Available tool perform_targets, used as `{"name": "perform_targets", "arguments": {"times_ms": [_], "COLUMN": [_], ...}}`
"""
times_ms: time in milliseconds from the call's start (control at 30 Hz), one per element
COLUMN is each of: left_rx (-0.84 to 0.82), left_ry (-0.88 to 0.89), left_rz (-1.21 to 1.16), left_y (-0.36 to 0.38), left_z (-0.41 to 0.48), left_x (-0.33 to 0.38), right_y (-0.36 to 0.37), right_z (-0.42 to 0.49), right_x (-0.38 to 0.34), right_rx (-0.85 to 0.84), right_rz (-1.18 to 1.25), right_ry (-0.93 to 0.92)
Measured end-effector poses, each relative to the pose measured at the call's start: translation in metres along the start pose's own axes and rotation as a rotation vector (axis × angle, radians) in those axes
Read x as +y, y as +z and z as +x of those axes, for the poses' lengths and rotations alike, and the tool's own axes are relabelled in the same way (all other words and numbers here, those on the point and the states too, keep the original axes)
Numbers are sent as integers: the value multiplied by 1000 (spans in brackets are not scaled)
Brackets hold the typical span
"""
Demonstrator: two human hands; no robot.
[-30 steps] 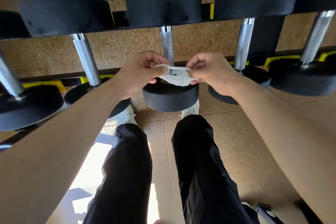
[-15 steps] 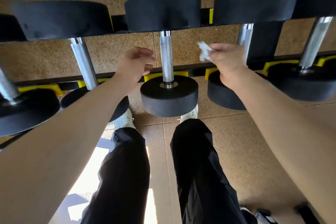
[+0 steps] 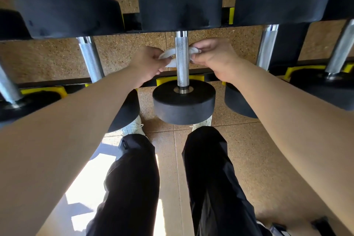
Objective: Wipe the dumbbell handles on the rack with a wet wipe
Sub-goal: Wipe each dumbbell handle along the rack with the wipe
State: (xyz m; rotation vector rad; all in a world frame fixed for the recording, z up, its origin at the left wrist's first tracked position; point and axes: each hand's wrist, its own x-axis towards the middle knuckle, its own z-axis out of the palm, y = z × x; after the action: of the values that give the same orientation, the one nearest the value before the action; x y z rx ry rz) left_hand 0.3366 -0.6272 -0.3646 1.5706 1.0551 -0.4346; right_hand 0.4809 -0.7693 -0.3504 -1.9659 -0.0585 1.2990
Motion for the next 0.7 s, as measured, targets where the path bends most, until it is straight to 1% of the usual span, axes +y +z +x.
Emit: {"name": "perform_targets", "arguments": {"times_ms": [67, 133, 167, 200, 233, 267, 333, 367, 400, 500, 567, 633, 700], "left_rx": [69, 146, 175, 189, 191, 182, 134, 113, 108, 160, 197, 253, 291], "left_ry": [15, 9, -2, -21, -49, -88, -168, -183, -189, -215, -239, -250, -221], "left_rz": [192, 322, 334, 291, 188, 35, -321, -450, -533, -706, -824, -910, -937], "left_y": [-12, -21, -24, -26, -25, -23, -12, -5, 1, 10, 6, -2, -5], "left_z": [-4, -4, -3, -2, -1, -1, -3, -3, -3, -8, -14, -19, -23], "left_x": [-1, -1, 0, 3, 6, 12, 27, 35, 40, 45, 38, 30, 24], "right_y": [7, 16, 20, 23, 26, 27, 19, 11, 2, -10, -2, 13, 23], "right_z": [0, 4, 7, 9, 11, 13, 12, 10, 6, -5, -9, -9, -9], "right_x": [-2, -2, -2, -3, -4, -6, -11, -12, -12, -7, -11, -17, -22], "right_rx": [86, 168, 206, 244, 282, 324, 384, 393, 375, 268, 205, 174, 160], "right_rz": [-172, -297, -353, -396, -386, -305, 32, 213, 338, 494, 643, 655, 629], "right_ry": [-77, -150, -190, -217, -217, -187, -57, 15, 77, 231, 277, 290, 287]}}
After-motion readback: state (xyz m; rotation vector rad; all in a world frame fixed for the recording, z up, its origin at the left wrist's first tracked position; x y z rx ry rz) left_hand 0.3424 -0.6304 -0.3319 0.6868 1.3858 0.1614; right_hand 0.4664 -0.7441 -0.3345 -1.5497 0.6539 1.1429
